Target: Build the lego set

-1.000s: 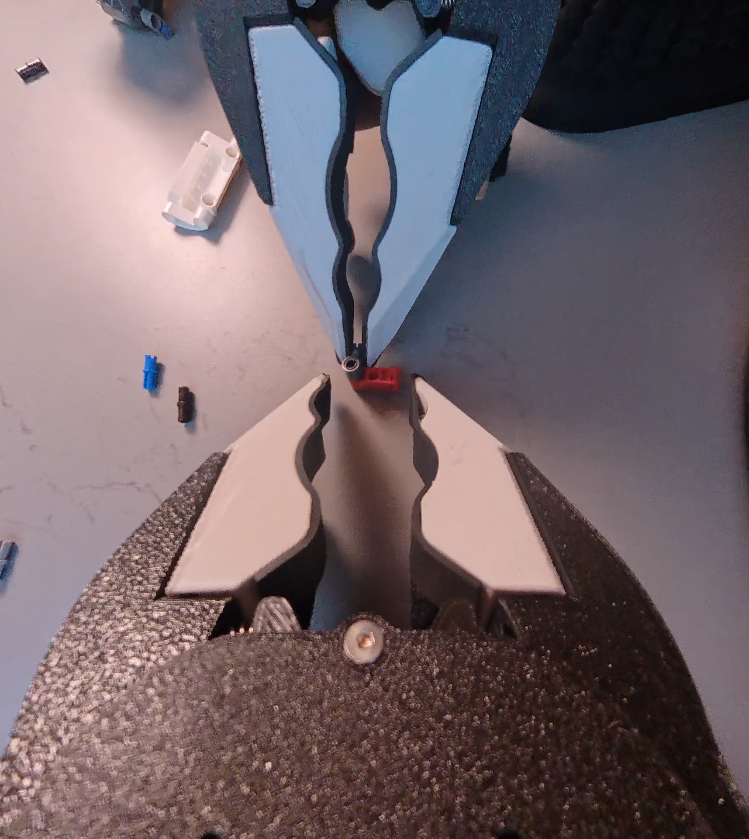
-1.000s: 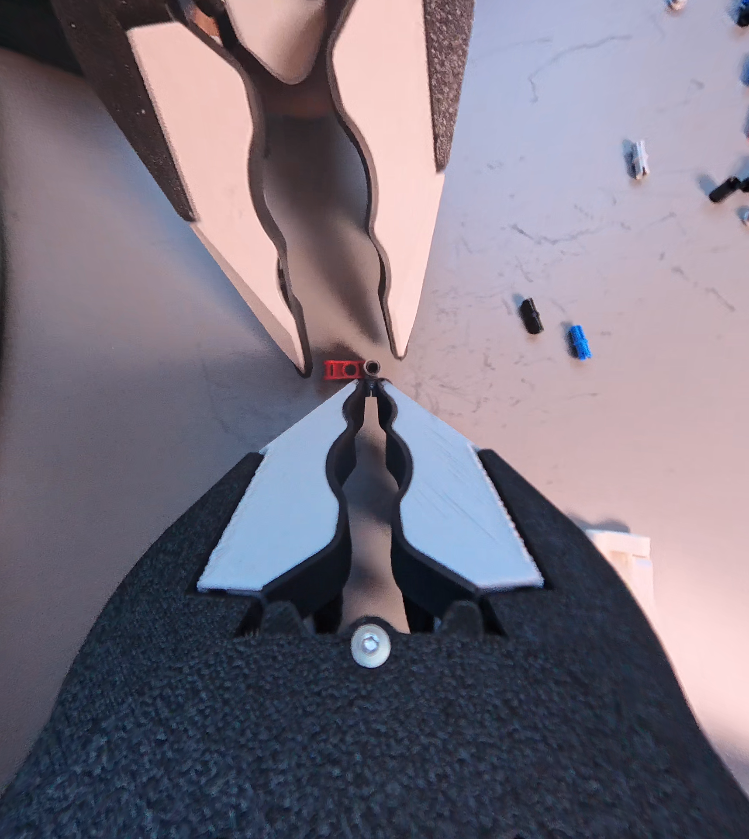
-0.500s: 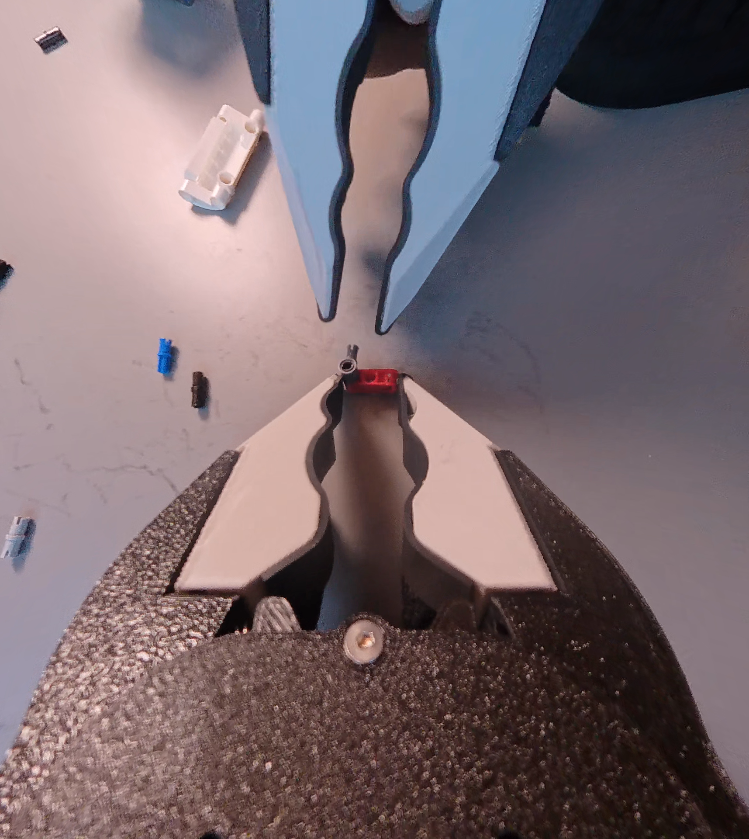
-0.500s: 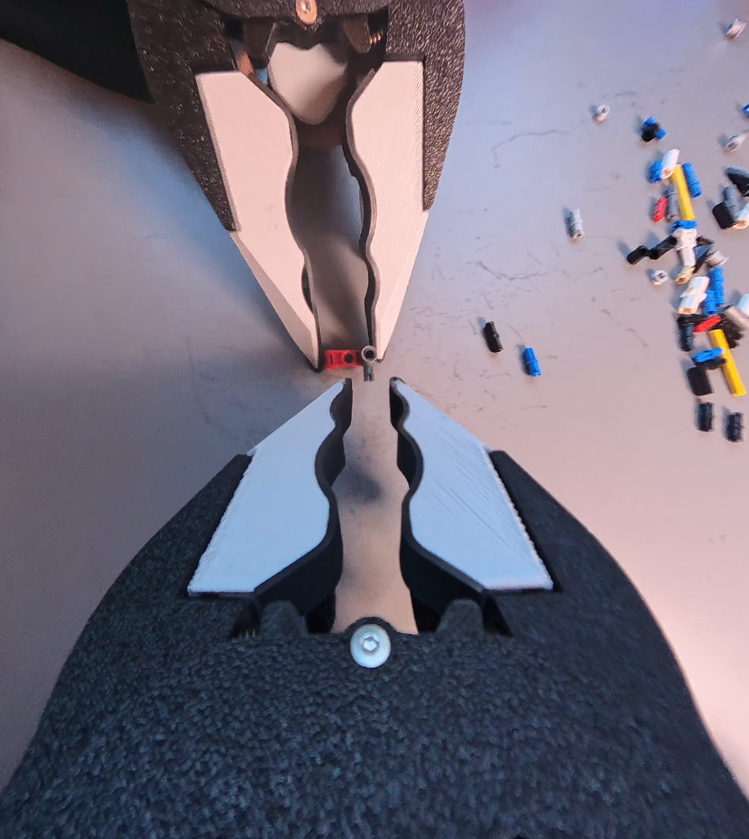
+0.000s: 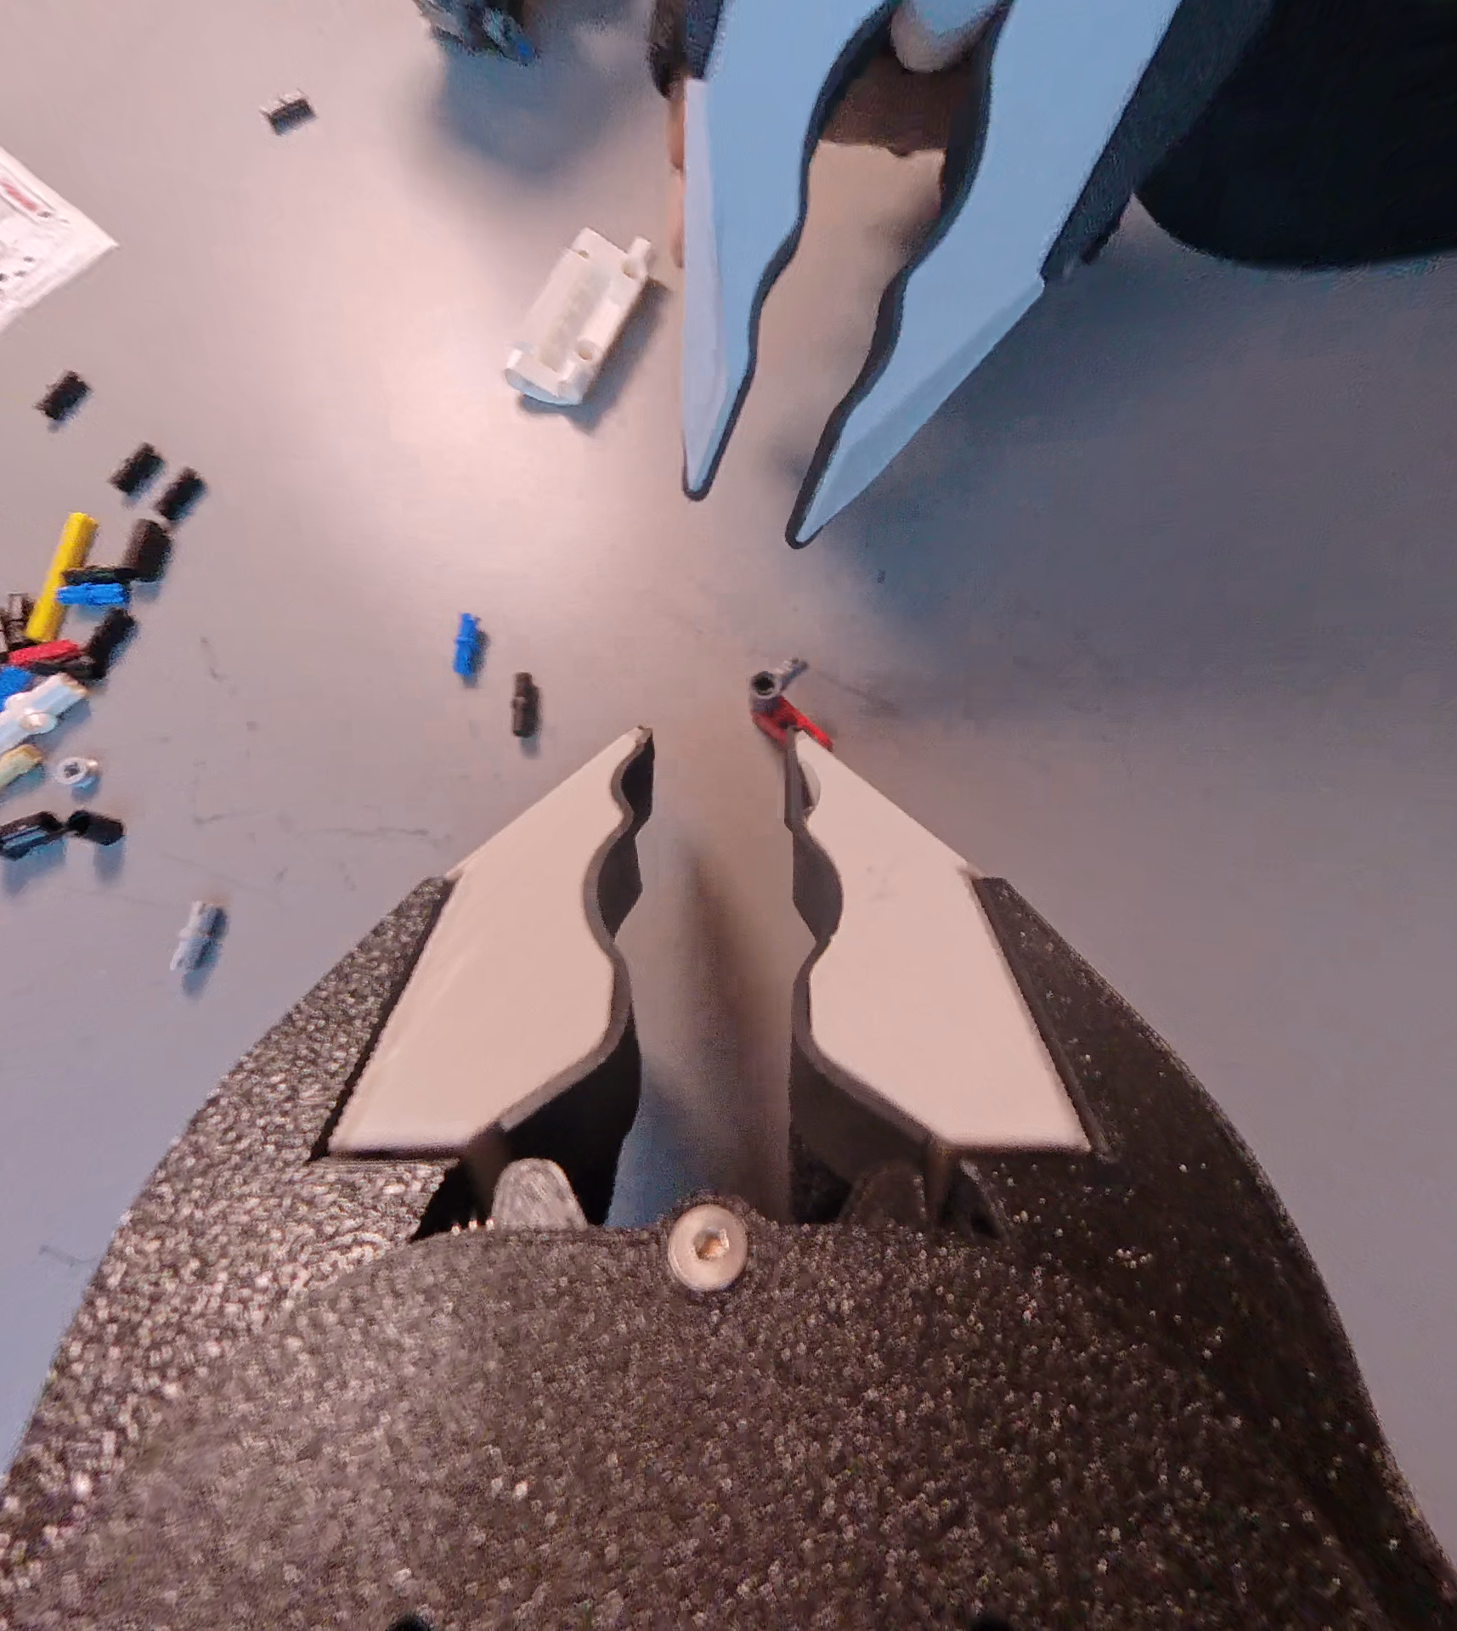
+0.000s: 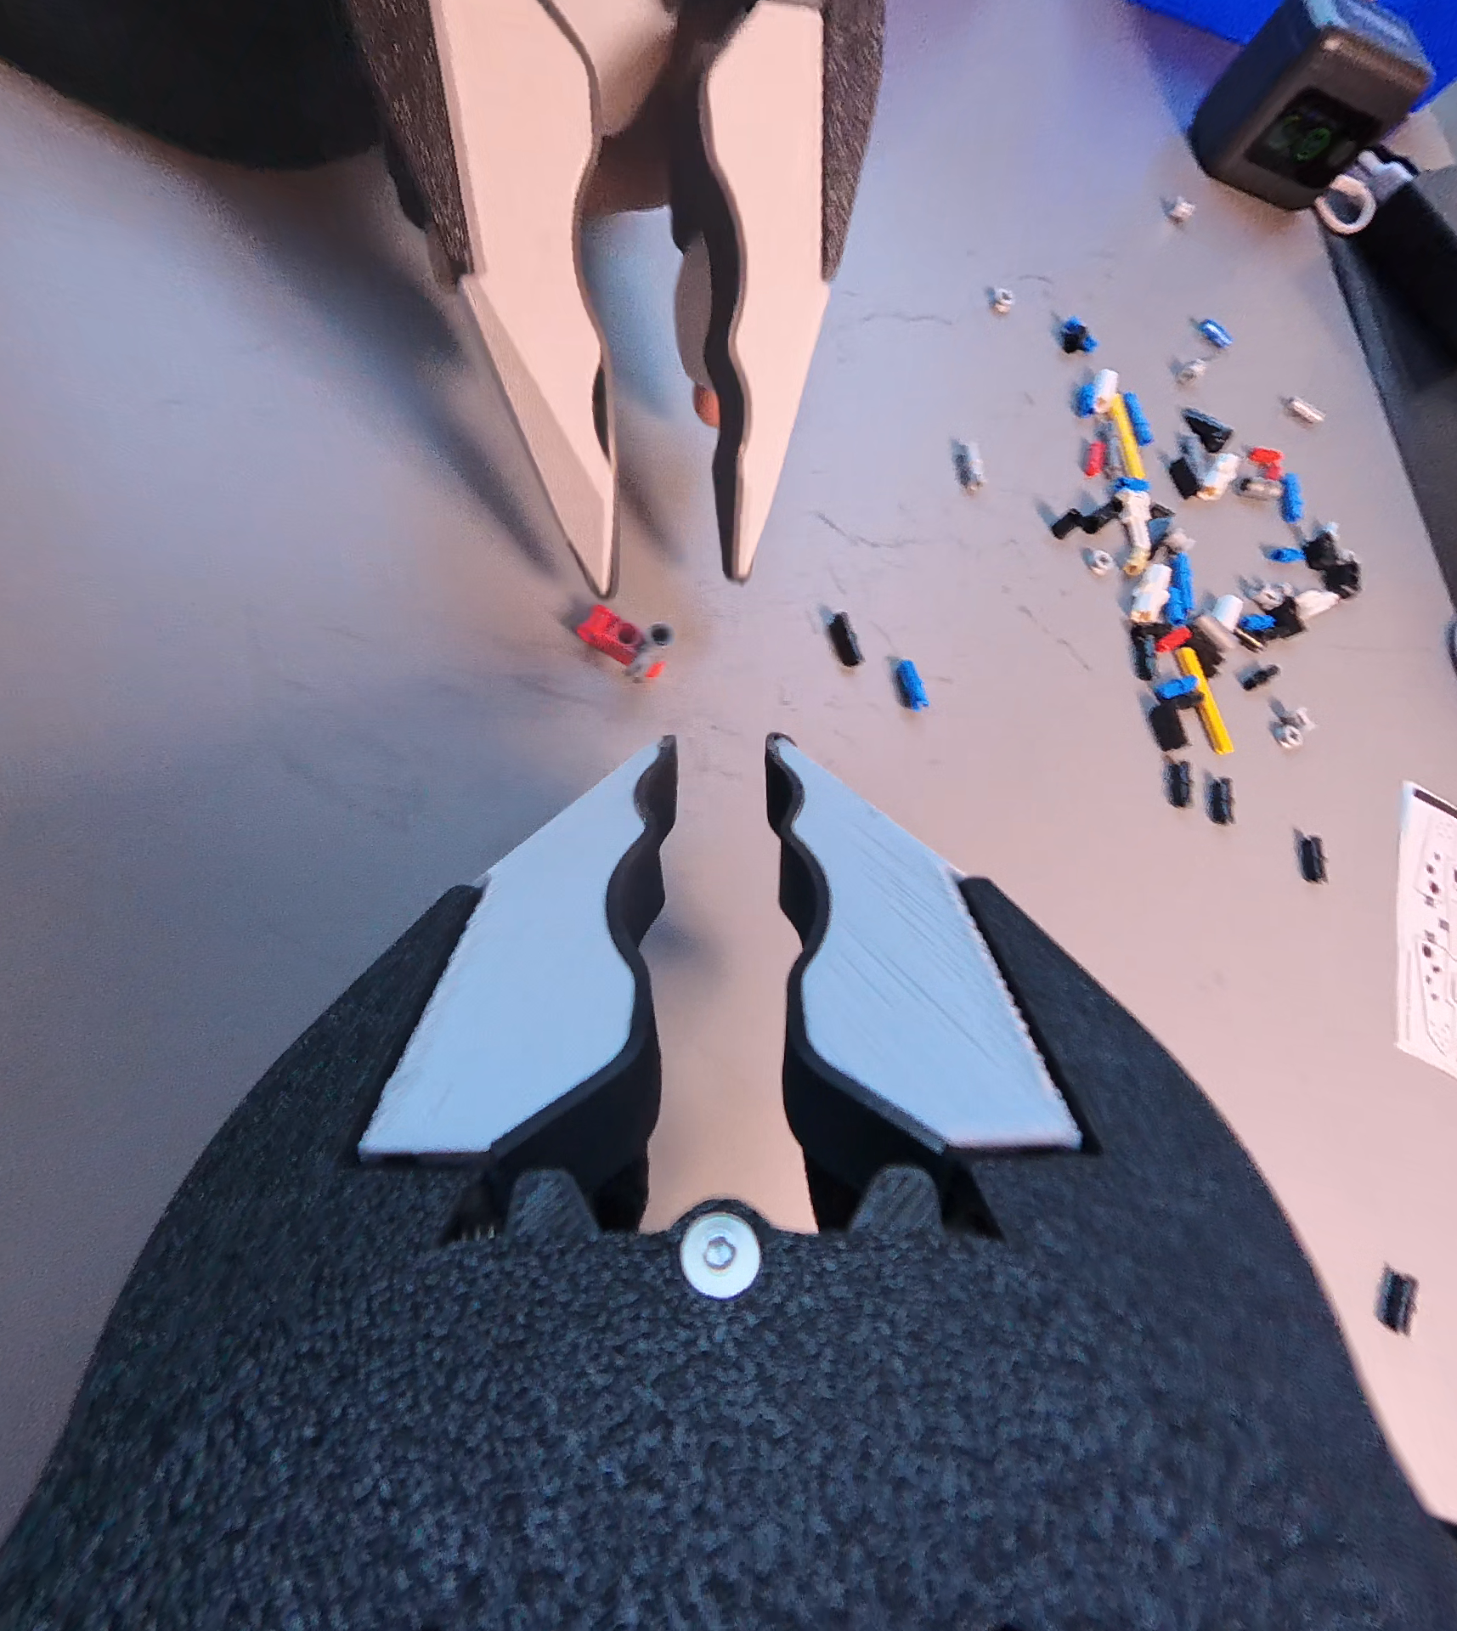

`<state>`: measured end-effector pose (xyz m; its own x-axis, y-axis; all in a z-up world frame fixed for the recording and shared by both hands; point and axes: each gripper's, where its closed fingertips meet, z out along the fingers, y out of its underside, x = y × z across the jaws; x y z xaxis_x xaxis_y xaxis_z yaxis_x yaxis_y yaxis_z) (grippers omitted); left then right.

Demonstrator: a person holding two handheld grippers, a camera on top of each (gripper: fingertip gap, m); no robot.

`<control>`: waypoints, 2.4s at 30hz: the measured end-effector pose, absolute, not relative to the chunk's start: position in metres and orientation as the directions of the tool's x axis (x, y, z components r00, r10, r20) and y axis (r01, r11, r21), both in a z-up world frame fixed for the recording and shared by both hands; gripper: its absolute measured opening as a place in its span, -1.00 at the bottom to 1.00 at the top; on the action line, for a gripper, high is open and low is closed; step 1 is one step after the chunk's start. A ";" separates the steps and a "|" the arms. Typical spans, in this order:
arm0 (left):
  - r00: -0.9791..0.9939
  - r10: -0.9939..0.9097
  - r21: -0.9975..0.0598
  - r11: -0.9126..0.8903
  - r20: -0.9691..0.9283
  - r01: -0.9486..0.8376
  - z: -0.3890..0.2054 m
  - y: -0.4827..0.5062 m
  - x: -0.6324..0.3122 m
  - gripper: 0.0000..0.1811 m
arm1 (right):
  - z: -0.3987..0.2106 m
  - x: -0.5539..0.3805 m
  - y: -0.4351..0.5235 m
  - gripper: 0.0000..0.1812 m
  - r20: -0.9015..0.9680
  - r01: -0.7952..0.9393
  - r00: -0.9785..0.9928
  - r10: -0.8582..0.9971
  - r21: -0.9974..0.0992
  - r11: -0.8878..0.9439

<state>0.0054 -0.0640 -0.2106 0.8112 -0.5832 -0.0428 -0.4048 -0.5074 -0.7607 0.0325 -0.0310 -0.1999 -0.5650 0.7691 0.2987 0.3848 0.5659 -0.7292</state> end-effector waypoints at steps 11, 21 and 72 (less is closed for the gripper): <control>0.890 -0.456 -0.764 -0.568 -0.019 -0.307 -0.215 -0.031 -0.038 -0.73 | -0.202 -0.009 0.004 -0.87 0.292 0.461 -0.403 0.868 -0.754 0.468; 0.893 -0.448 -0.796 -0.524 -0.046 -0.304 -0.208 -0.036 -0.045 -0.79 | -0.226 -0.037 0.000 -0.95 0.129 0.625 -0.498 0.858 -0.632 0.458; 0.576 -0.647 -0.857 -0.465 0.500 0.222 -0.123 -0.066 0.011 -0.83 | -0.114 0.015 -0.057 -0.96 0.289 0.094 -0.535 0.794 -0.913 0.396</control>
<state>0.0112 -0.0658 -0.1231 0.5756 -0.6469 0.5002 0.2222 -0.4650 -0.8570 0.0154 -0.0575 -0.1140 -0.5349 0.7938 0.2894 0.0935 0.3960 -0.9135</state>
